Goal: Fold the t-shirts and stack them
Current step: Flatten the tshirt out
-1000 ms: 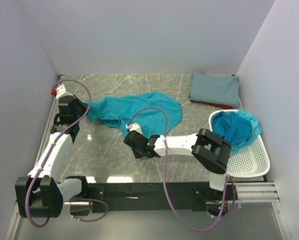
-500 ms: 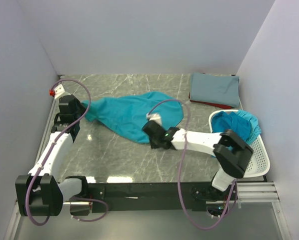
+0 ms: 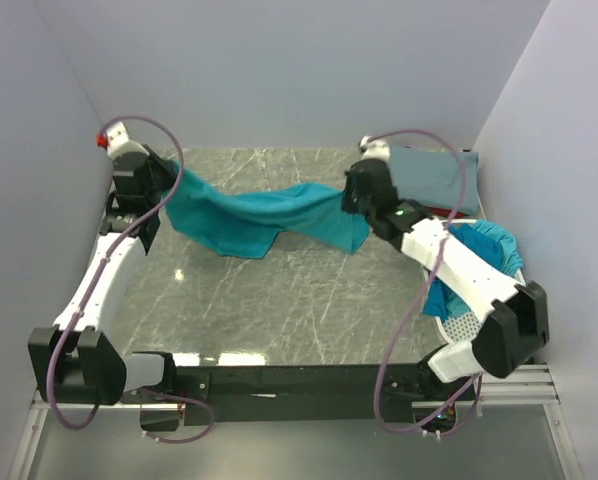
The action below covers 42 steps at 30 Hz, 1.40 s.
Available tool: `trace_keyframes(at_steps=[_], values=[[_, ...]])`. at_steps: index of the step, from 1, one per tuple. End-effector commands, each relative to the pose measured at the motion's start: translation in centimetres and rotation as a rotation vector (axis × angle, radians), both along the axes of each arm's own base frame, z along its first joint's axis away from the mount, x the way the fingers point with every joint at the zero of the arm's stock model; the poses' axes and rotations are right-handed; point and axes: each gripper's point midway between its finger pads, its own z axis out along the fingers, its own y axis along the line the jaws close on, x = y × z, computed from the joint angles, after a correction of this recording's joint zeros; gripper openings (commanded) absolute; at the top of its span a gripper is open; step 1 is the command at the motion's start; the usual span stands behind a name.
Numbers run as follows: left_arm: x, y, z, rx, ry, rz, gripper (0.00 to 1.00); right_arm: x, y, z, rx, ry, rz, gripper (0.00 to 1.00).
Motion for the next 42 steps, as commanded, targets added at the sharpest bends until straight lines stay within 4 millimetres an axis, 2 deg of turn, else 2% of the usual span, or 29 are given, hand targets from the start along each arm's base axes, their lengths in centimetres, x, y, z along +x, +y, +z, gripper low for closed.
trace_keyframes(at_steps=[1,4,5,6,7,8,9,10,12,13,14,15,17,19,20,23,24,26,27,28,29,30,36,39,42], values=[[-2.0,-0.1,11.3,0.040,-0.257,0.009,0.00,0.0,-1.5,12.0,0.060,-0.260,0.007,0.00],[-4.5,-0.8,16.3,0.058,-0.364,0.005,0.00,-1.6,-1.7,17.1,0.096,-0.358,0.063,0.00],[-5.5,-1.9,18.2,0.056,-0.408,-0.021,0.00,-2.2,-1.8,18.3,0.109,-0.382,0.077,0.00],[-6.2,-2.2,19.2,0.074,-0.432,-0.030,0.00,-3.4,-2.2,20.0,0.127,-0.416,0.091,0.00],[-7.9,-2.3,21.0,0.072,-0.479,-0.024,0.00,-4.3,-2.1,21.3,0.144,-0.444,0.113,0.00],[-9.1,-3.3,22.2,0.068,-0.511,-0.050,0.00,-5.1,-2.4,22.2,0.154,-0.466,0.121,0.00],[-10.1,-3.5,23.1,0.080,-0.534,-0.057,0.00,-6.6,-3.0,23.8,0.170,-0.509,0.133,0.00],[-12.0,-3.8,24.1,0.075,-0.559,-0.074,0.00,-7.7,-3.0,24.6,0.182,-0.529,0.153,0.00],[-13.9,-3.8,25.6,0.078,-0.604,-0.091,0.00,-10.3,-3.3,26.6,0.198,-0.583,0.208,0.00],[-15.6,-3.5,26.6,0.073,-0.640,-0.098,0.00,-11.4,-3.3,27.5,0.211,-0.605,0.243,0.00],[-16.6,-3.6,27.6,0.068,-0.673,-0.116,0.01,-12.7,-2.5,28.1,0.227,-0.614,0.308,0.00],[-17.4,-3.5,28.2,0.069,-0.696,-0.122,0.00,-13.8,-2.9,28.8,0.233,-0.629,0.330,0.00],[-19.2,-3.3,30.2,0.070,-0.754,-0.137,0.00,-15.2,-3.0,30.2,0.247,-0.658,0.362,0.00],[-19.4,-3.6,30.9,0.090,-0.758,-0.160,0.01,-16.1,-3.7,31.5,0.252,-0.685,0.361,0.00],[-19.8,-3.6,32.0,0.093,-0.776,-0.162,0.01,-16.0,-4.2,31.7,0.244,-0.692,0.337,0.00],[-18.9,-4.5,33.0,0.113,-0.784,-0.196,0.00,-15.9,-4.6,32.8,0.240,-0.717,0.318,0.00],[-18.4,-4.8,33.3,0.125,-0.791,-0.202,0.00,-15.2,-4.7,32.9,0.228,-0.721,0.294,0.00],[-16.0,-5.4,32.6,0.146,-0.756,-0.198,0.00,-13.6,-4.3,32.5,0.201,-0.704,0.261,0.00],[-14.9,-5.6,32.2,0.155,-0.737,-0.195,0.00,-12.8,-4.7,32.5,0.192,-0.703,0.218,0.00],[-12.8,-6.0,31.3,0.164,-0.696,-0.183,0.00,-12.1,-4.6,32.2,0.183,-0.699,0.202,0.00],[-11.8,-6.1,30.7,0.176,-0.675,-0.173,0.00,-11.0,-4.2,31.5,0.170,-0.678,0.188,0.00],[-9.9,-6.5,29.5,0.188,-0.638,-0.170,0.00,-10.3,-4.2,31.2,0.164,-0.676,0.172,0.00],[-4.8,-7.2,26.4,0.247,-0.556,-0.131,0.00,-5.7,-4.7,28.2,0.126,-0.617,0.081,0.00],[-3.7,-7.6,26.0,0.269,-0.542,-0.143,0.00,-4.3,-5.0,27.2,0.127,-0.599,0.066,0.00],[-3.7,-7.7,26.1,0.274,-0.541,-0.146,0.00,-3.9,-5.1,26.7,0.130,-0.590,0.068,0.00]])
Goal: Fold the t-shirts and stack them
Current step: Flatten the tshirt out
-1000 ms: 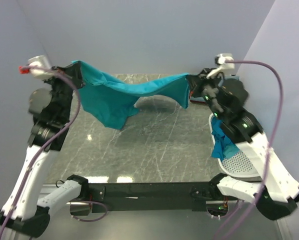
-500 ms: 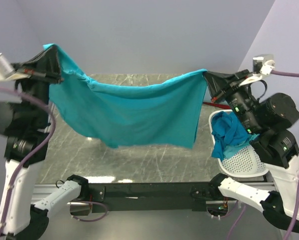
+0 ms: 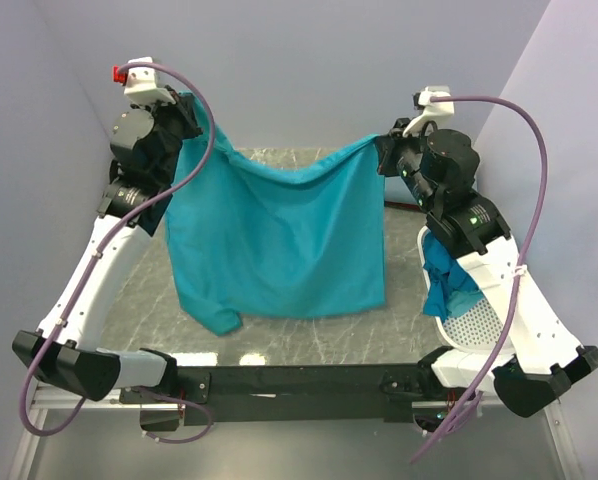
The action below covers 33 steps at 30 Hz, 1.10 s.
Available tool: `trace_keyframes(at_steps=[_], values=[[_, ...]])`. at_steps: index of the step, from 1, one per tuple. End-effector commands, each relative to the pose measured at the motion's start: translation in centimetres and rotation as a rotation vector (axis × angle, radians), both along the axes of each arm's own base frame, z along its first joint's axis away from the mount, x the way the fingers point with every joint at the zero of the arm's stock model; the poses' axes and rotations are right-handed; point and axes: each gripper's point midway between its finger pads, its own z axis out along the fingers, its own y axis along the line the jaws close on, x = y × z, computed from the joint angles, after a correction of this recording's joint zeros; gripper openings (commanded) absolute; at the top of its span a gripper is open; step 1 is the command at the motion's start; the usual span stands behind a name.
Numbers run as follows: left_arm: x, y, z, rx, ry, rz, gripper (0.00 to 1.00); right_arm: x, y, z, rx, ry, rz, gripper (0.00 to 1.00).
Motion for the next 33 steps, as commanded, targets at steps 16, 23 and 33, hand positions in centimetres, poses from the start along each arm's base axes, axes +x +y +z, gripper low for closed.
trace_keyframes(at_steps=[16,23,33], values=[[-15.2,2.8,11.7,0.001,-0.295,-0.107,0.00,-8.8,1.1,6.7,0.141,-0.170,0.237,0.00],[-20.6,4.0,16.0,0.014,-0.392,-0.129,0.01,-13.0,0.7,10.0,0.163,-0.244,0.287,0.00],[-21.8,3.9,19.5,0.043,-0.494,-0.141,0.01,-13.8,-0.9,12.2,0.175,-0.308,0.229,0.00]])
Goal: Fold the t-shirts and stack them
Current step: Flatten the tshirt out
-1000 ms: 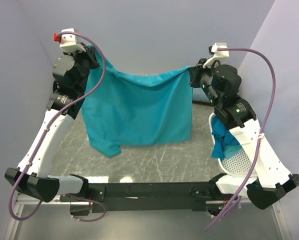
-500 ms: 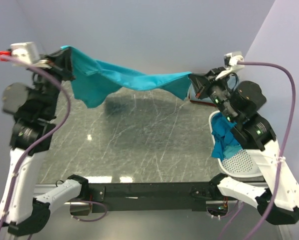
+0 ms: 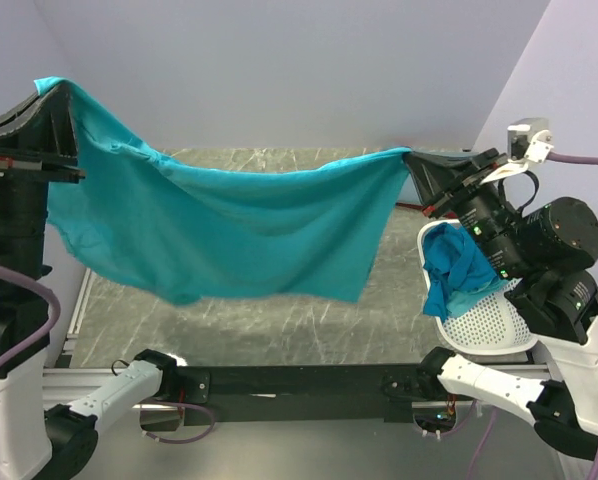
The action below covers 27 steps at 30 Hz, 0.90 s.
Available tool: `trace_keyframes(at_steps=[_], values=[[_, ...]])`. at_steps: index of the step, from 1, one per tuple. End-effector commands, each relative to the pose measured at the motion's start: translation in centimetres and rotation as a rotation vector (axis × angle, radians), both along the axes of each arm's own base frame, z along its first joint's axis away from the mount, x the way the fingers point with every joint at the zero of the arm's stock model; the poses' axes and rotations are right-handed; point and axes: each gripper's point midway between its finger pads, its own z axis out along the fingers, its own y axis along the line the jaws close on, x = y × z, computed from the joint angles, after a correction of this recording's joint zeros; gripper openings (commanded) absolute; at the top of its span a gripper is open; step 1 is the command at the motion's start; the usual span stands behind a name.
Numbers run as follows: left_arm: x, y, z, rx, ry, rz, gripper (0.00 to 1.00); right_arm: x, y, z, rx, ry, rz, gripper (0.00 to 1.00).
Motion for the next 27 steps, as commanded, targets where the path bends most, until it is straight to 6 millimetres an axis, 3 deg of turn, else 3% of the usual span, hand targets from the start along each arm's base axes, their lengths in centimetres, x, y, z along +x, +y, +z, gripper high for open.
trace_keyframes(at_steps=[1,2,3,5,6,8,9,10,11,12,13,14,15,16,17,18,19,20,21,22,23,25,26,27], values=[[3.3,-1.3,-0.1,0.040,0.012,0.005,0.01,0.8,-1.2,1.7,0.019,-0.046,-0.082,0.00],[4.5,-1.7,-0.7,0.044,0.031,0.005,0.00,1.5,-0.9,1.3,0.021,-0.044,-0.102,0.00],[7.4,-2.5,-2.5,0.057,0.087,0.011,0.00,2.1,-0.9,0.8,0.022,-0.035,-0.124,0.00],[10.6,-2.8,-4.5,0.039,0.141,0.044,0.00,4.8,-0.7,-1.3,0.006,0.009,-0.202,0.00],[14.1,-3.6,-7.6,0.055,0.222,0.058,0.00,5.9,-0.6,-2.3,-0.001,0.029,-0.222,0.00],[17.5,-4.0,-10.5,0.032,0.287,0.086,0.00,9.7,-0.5,-5.9,-0.004,0.104,-0.250,0.00],[21.0,-4.3,-14.8,0.047,0.386,0.104,0.00,11.2,-0.4,-7.4,-0.005,0.135,-0.255,0.00],[22.7,-4.6,-16.8,0.026,0.429,0.084,0.00,14.2,-0.6,-10.2,-0.014,0.201,-0.259,0.00],[25.7,-5.2,-20.0,0.027,0.488,0.076,0.00,16.1,-0.6,-12.1,-0.020,0.237,-0.264,0.00],[27.8,-4.4,-23.3,0.023,0.552,0.087,0.00,19.2,0.0,-15.9,-0.052,0.322,-0.266,0.00],[29.5,-4.6,-25.5,0.010,0.602,0.068,0.00,21.1,-0.1,-17.8,-0.050,0.368,-0.260,0.00],[32.8,-5.3,-29.8,0.032,0.706,0.058,0.03,23.4,-1.0,-18.5,-0.044,0.389,-0.262,0.00],[34.6,-5.0,-31.7,0.036,0.752,0.074,0.17,26.6,-0.7,-23.5,-0.083,0.502,-0.256,0.05],[36.2,-5.1,-33.8,0.056,0.812,0.086,0.28,28.3,-0.9,-25.2,-0.086,0.551,-0.257,0.10],[38.8,-5.4,-37.2,0.078,0.907,0.106,0.42,30.0,-1.6,-25.0,-0.076,0.572,-0.255,0.21],[39.7,-5.5,-38.5,0.089,0.949,0.115,0.66,32.1,-1.5,-29.5,-0.102,0.668,-0.262,0.48],[40.4,-5.6,-39.4,0.091,0.982,0.122,0.72,33.0,-1.7,-30.6,-0.109,0.702,-0.266,0.55],[41.0,-5.8,-40.4,0.098,1.001,0.132,0.78,33.7,-1.5,-30.3,-0.113,0.710,-0.259,0.58],[41.2,-5.7,-40.1,0.094,0.977,0.139,0.87,34.1,-1.3,-31.8,-0.123,0.733,-0.252,0.63],[40.9,-5.8,-40.0,0.091,0.966,0.137,0.91,33.7,-1.0,-33.0,-0.125,0.754,-0.236,0.66],[39.7,-5.6,-40.3,0.088,0.969,0.138,0.95,33.9,-0.8,-32.8,-0.114,0.727,-0.219,0.80],[38.8,-4.8,-39.6,0.058,0.937,0.164,0.99,33.2,-0.5,-32.4,-0.096,0.709,-0.197,0.83],[37.5,-4.4,-40.2,0.055,0.953,0.175,0.99,32.6,-0.4,-33.3,-0.100,0.722,-0.189,0.84],[36.9,-4.1,-40.6,0.049,0.963,0.184,0.99,32.0,-0.3,-32.9,-0.100,0.715,-0.182,0.84]])
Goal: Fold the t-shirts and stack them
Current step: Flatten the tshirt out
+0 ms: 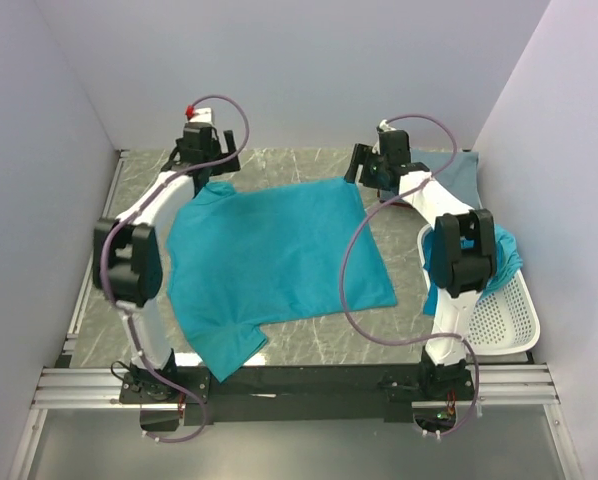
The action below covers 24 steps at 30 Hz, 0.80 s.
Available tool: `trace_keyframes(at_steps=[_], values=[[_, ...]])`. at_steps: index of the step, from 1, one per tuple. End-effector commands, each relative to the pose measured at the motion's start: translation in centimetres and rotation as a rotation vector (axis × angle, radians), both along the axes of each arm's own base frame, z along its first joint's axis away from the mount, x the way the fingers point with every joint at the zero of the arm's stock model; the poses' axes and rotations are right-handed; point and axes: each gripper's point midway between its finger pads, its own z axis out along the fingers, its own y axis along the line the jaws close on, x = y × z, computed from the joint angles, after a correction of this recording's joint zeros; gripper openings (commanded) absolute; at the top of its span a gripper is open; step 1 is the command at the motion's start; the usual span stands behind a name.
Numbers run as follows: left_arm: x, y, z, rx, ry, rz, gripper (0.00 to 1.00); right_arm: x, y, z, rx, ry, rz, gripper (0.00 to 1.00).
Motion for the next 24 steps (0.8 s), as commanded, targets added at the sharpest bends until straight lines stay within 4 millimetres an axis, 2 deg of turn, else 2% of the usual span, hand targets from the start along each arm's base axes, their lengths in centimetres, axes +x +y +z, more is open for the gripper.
trace_keyframes(at_steps=[1,2,3,4,5,6,7,8,10,11,14,17,20,24], values=[[-1.9,0.8,9.9,-0.066,-0.240,0.053,1.00,-0.7,2.4,9.3,0.084,-0.223,0.077,0.84],[-3.3,1.1,8.4,-0.065,-0.208,0.059,0.99,-1.6,2.5,8.0,0.076,-0.201,0.081,0.84],[-3.9,1.3,7.5,-0.071,-0.190,0.067,0.99,-2.4,2.7,8.7,0.077,-0.218,0.091,0.84],[-4.4,1.4,6.8,-0.087,-0.176,0.080,0.99,-3.7,3.5,7.1,0.067,-0.189,0.116,0.84],[-5.4,1.7,4.9,-0.090,-0.136,0.085,0.99,-4.2,3.8,7.1,0.065,-0.194,0.124,0.84],[-5.8,2.1,3.9,-0.097,-0.112,0.093,0.99,-4.9,4.1,7.3,0.063,-0.199,0.130,0.84],[-6.2,1.9,2.9,-0.124,-0.085,0.086,0.99,-6.0,4.9,6.1,0.055,-0.172,0.145,0.84],[-6.8,2.2,1.2,-0.133,-0.048,0.089,0.99,-6.6,5.2,5.7,0.056,-0.162,0.152,0.84],[-7.3,2.2,-0.7,-0.171,-0.004,0.084,0.99,-7.6,5.7,5.2,0.076,-0.142,0.161,0.84],[-7.7,2.0,-2.5,-0.184,0.039,0.076,0.99,-8.4,6.3,4.2,0.090,-0.116,0.185,0.84],[-8.1,2.8,-5.3,-0.182,0.118,0.117,1.00,-9.7,7.1,2.6,0.112,-0.065,0.206,0.84],[-8.6,2.9,-7.4,-0.184,0.176,0.135,0.99,-10.4,7.4,1.4,0.112,-0.026,0.213,0.84],[-8.7,2.5,-8.7,-0.210,0.205,0.121,0.99,-11.2,7.8,0.3,0.138,0.007,0.237,0.83],[-8.8,3.0,-9.8,-0.219,0.235,0.151,0.99,-12.0,8.4,-1.0,0.166,0.051,0.255,0.82]])
